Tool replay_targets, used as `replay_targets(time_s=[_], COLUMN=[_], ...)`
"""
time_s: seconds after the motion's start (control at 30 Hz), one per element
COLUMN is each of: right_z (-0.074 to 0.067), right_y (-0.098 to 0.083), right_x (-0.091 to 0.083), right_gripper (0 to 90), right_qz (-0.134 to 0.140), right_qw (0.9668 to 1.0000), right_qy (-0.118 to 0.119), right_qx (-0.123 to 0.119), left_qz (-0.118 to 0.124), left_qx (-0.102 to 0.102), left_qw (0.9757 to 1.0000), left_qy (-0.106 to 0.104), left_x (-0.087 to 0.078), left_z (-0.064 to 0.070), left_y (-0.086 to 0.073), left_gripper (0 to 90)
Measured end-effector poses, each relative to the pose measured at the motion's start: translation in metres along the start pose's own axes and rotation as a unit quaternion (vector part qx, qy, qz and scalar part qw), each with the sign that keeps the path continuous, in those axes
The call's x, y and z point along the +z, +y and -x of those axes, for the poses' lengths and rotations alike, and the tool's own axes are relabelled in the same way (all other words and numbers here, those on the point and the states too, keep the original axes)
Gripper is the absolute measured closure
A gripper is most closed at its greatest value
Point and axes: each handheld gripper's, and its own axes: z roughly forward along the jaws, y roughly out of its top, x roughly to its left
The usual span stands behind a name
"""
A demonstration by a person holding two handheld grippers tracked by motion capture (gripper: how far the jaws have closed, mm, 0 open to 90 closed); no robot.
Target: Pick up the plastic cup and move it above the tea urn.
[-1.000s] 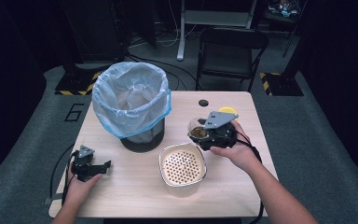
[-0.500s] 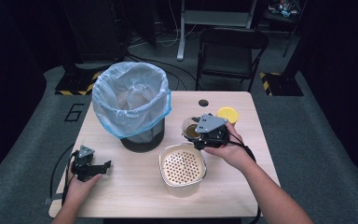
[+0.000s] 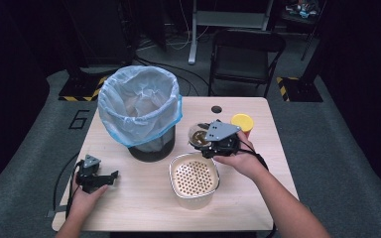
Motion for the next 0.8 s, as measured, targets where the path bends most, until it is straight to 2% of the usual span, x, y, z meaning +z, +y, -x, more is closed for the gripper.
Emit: replay_targets(time_s=[0.1,0.23,0.37,0.43,0.63,0.7,0.8], right_z=[-0.001,-0.001,0.0,-0.001,-0.01,-0.015,-0.022], right_y=[0.002,0.002,0.0,-0.002,-0.004,-0.004,-0.005], right_x=[0.003,0.006,0.01,0.012,0.015,0.016,0.02], right_gripper=[34.9,34.9,34.9,34.9,34.9,35.0,35.1], right_qz=[0.019,0.03,0.055,0.061,0.056,0.048,0.041], right_qw=[0.9997,0.9994,0.9981,0.9978,0.9976,0.9963,0.9946], right_qy=[0.012,0.017,0.024,0.023,0.007,-0.005,-0.011], right_qx=[0.007,0.008,0.015,0.011,-0.039,-0.071,-0.095], left_qz=[0.0,0.0,0.0,0.0,-0.005,-0.007,-0.008], left_qx=[0.003,0.003,0.003,0.003,0.005,0.008,0.008], left_qw=[1.0,1.0,1.0,1.0,1.0,0.9999,0.9999], left_qy=[0.001,0.001,0.001,0.001,0.0,-0.001,-0.001], left_x=[0.0,0.0,0.0,0.0,-0.001,-0.002,-0.002], left_z=[0.0,0.0,0.0,0.0,0.0,-0.001,-0.001], left_y=[0.0,0.0,0.0,0.0,0.0,0.0,0.0], left_gripper=[12.2,12.2,12.3,12.3,12.3,12.3,12.3])
